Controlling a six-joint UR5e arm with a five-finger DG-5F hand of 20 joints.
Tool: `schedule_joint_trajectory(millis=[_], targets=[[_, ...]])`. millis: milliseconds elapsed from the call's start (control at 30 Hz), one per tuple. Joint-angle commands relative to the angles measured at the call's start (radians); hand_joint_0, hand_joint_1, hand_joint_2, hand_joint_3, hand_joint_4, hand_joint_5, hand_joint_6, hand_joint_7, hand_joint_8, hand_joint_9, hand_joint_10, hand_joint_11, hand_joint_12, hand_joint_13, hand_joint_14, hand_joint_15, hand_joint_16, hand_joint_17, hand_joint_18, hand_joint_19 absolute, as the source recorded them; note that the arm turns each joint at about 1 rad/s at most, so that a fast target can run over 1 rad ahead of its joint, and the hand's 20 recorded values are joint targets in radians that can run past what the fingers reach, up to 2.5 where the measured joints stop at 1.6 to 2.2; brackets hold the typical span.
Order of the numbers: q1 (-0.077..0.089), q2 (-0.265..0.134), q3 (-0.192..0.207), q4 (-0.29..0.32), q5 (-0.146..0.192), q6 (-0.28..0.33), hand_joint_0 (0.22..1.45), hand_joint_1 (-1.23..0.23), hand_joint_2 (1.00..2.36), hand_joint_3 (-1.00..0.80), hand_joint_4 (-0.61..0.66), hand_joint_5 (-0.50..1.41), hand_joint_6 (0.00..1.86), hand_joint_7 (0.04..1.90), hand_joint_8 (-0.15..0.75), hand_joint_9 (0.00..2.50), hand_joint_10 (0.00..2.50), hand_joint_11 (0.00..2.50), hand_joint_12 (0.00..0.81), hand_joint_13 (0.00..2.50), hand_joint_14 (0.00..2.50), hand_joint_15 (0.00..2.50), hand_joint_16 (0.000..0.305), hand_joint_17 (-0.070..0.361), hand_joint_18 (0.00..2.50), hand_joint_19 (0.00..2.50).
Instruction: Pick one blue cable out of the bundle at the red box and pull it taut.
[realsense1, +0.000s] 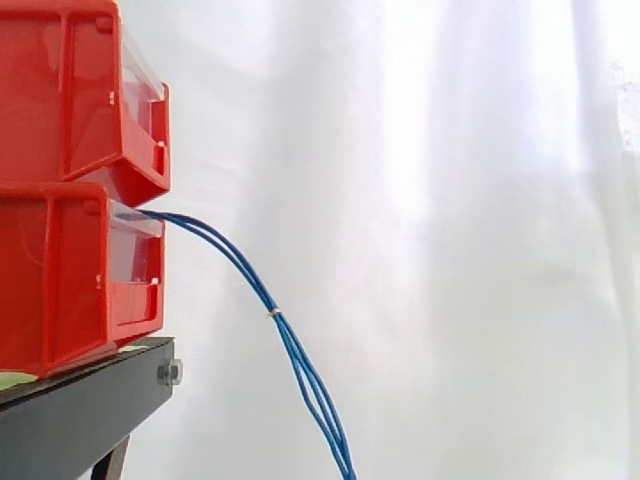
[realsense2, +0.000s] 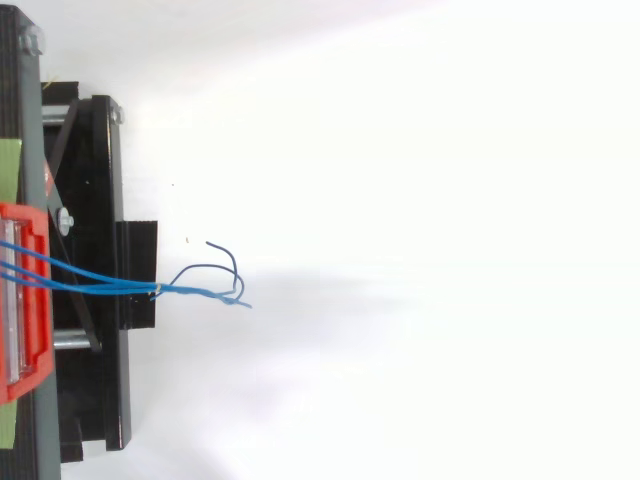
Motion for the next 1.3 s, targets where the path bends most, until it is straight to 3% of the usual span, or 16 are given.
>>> schedule_joint_trajectory(millis=[0, 133, 367, 567, 633, 667, 800, 967, 1167, 1233, 1267], targets=[[0.005, -0.008, 0.0, 0.041, 0.041, 0.0, 0.48, -0.69, 1.0, -0.5, 0.29, -0.18, 0.5, 0.7, 0.311, 0.41, 0.0, 0.07, 0.38, 0.37, 0.0, 0.12, 0.063, 0.142, 0.38, 0.2], [0.011, -0.045, 0.0, 0.105, 0.043, 0.0, 0.5, -0.81, 1.0, -0.5, 0.28, -0.18, 0.5, 0.71, 0.301, 0.37, 0.0, 0.06, 0.376, 0.34, 0.0, 0.11, 0.062, 0.139, 0.36, 0.2], [0.018, -0.114, 0.0, 0.148, 0.047, 0.003, 0.54, -0.94, 1.0, -0.5, 0.25, -0.19, 0.5, 0.72, 0.283, 0.33, 0.0, 0.06, 0.365, 0.31, 0.0, 0.09, 0.059, 0.133, 0.35, 0.18], [0.023, -0.142, 0.0, 0.203, 0.049, -0.006, 0.59, -1.09, 1.0, -0.5, 0.18, -0.21, 0.5, 0.73, 0.265, 0.27, 0.0, 0.04, 0.363, 0.27, 0.0, 0.07, 0.057, 0.128, 0.38, 0.12], [0.025, -0.143, 0.0, 0.214, 0.049, -0.011, 0.59, -1.1, 1.0, -0.5, 0.17, -0.21, 0.5, 0.74, 0.259, 0.25, 0.0, 0.04, 0.365, 0.25, 0.0, 0.06, 0.057, 0.129, 0.38, 0.11], [0.031, -0.177, 0.0, 0.252, 0.055, -0.02, 0.59, -1.1, 1.0, -0.5, 0.17, -0.21, 0.5, 0.74, 0.259, 0.25, 0.0, 0.05, 0.366, 0.25, 0.0, 0.06, 0.057, 0.129, 0.38, 0.11], [0.031, -0.249, 0.0, 0.312, 0.055, -0.002, 0.6, -1.08, 1.0, -0.5, 0.18, -0.19, 0.5, 0.8, 0.262, 0.26, 0.0, 0.03, 0.366, 0.22, 0.0, 0.05, 0.056, 0.127, 0.35, 0.1], [0.029, -0.318, 0.0, 0.418, 0.06, 0.014, 0.59, -1.05, 1.0, -0.5, 0.18, -0.18, 0.5, 0.84, 0.256, 0.22, 0.0, 0.05, 0.366, 0.13, 0.0, 0.05, 0.056, 0.125, 0.23, 0.11], [0.031, -0.354, 0.0, 0.483, 0.08, 0.012, 0.57, -1.0, 1.0, -0.5, 0.19, -0.18, 0.5, 0.82, 0.277, 0.34, 0.0, 0.06, 0.37, 0.19, 0.0, 0.05, 0.057, 0.128, 0.25, 0.11], [0.031, -0.392, 0.005, 0.516, 0.101, 0.015, 0.57, -1.0, 1.0, -0.5, 0.19, -0.18, 0.5, 0.81, 0.281, 0.37, 0.0, 0.07, 0.37, 0.21, 0.0, 0.04, 0.057, 0.129, 0.28, 0.11], [0.031, -0.392, 0.005, 0.516, 0.101, 0.015, 0.57, -0.99, 1.0, -0.5, 0.19, -0.18, 0.5, 0.81, 0.281, 0.37, 0.0, 0.07, 0.37, 0.22, 0.0, 0.05, 0.057, 0.129, 0.29, 0.11]])
